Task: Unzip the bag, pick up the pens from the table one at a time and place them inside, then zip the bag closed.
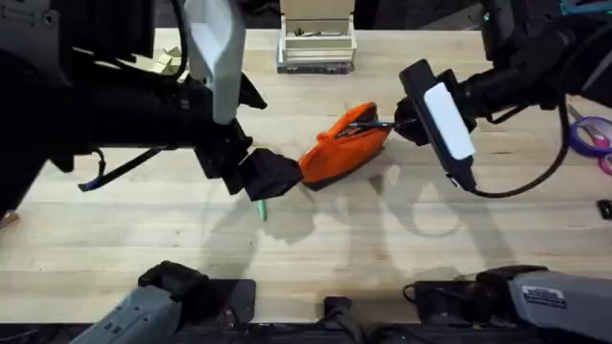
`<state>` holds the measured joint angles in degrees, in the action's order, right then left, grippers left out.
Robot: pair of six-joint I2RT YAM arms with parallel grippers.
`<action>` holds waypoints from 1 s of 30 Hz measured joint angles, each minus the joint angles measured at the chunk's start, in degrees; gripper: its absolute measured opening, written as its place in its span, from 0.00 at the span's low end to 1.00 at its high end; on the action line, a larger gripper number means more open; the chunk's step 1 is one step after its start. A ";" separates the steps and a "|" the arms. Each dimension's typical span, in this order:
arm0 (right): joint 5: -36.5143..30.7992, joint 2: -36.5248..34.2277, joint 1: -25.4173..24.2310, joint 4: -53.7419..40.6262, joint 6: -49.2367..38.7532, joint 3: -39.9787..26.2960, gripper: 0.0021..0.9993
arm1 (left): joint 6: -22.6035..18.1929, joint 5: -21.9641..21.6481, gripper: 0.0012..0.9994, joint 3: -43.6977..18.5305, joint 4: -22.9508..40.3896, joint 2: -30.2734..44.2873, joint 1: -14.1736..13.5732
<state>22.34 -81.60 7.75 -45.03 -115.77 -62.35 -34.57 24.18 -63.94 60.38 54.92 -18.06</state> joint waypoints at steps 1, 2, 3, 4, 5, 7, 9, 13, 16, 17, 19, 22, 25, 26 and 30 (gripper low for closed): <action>-0.01 0.00 0.00 -0.14 -0.02 0.00 0.03 | 0.00 0.00 0.99 0.00 0.00 0.00 0.00; -0.02 0.00 0.00 -0.42 -0.01 0.00 0.03 | 0.00 0.00 0.99 0.00 0.00 0.00 0.00; -0.02 0.00 0.00 -0.81 -0.02 0.00 0.03 | 0.00 0.00 0.99 0.00 0.00 0.00 0.00; 0.01 0.00 0.00 -1.12 0.00 0.00 0.03 | 0.00 0.00 0.99 0.00 0.00 0.00 0.00; -0.02 0.00 0.00 -1.35 0.00 0.00 0.03 | 0.00 0.00 0.99 0.00 0.00 0.00 0.00; 0.01 0.00 0.00 -1.68 0.00 0.00 0.03 | 0.00 0.00 0.99 0.00 0.00 0.00 0.00; -0.01 0.13 0.00 -2.17 0.00 0.00 0.03 | 0.01 0.00 0.99 0.00 0.00 0.00 0.00; 0.01 1.68 0.00 -2.72 -0.01 0.00 0.03 | 0.00 0.00 0.99 0.00 0.00 0.00 0.00; 0.03 3.32 0.02 -3.01 -0.03 0.00 0.03 | 0.01 0.00 0.99 0.00 0.00 0.00 0.00; 0.03 3.74 0.02 -3.03 -0.04 0.00 0.03 | 0.00 0.00 0.99 0.00 0.00 0.00 0.00; 0.03 4.28 0.02 -3.04 -0.04 0.00 0.03 | 0.00 0.00 0.99 0.00 0.00 0.00 0.00; 0.01 4.39 0.02 -3.02 -0.07 0.00 0.03 | 0.00 0.00 0.99 0.00 0.00 0.00 0.00; 0.03 4.39 0.02 -2.36 -0.20 0.00 0.03 | 0.01 0.00 0.99 0.00 0.00 0.00 0.00; 0.03 4.39 0.02 -1.99 -0.20 0.00 0.03 | 0.02 0.00 0.99 0.00 0.00 0.00 0.00; 0.45 4.35 0.02 0.03 -0.22 0.00 0.03 | 0.00 0.00 0.99 0.00 -0.02 0.00 0.00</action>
<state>22.80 -77.26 7.77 -45.00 -115.98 -62.35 -34.57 24.18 -63.94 60.36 54.92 -18.06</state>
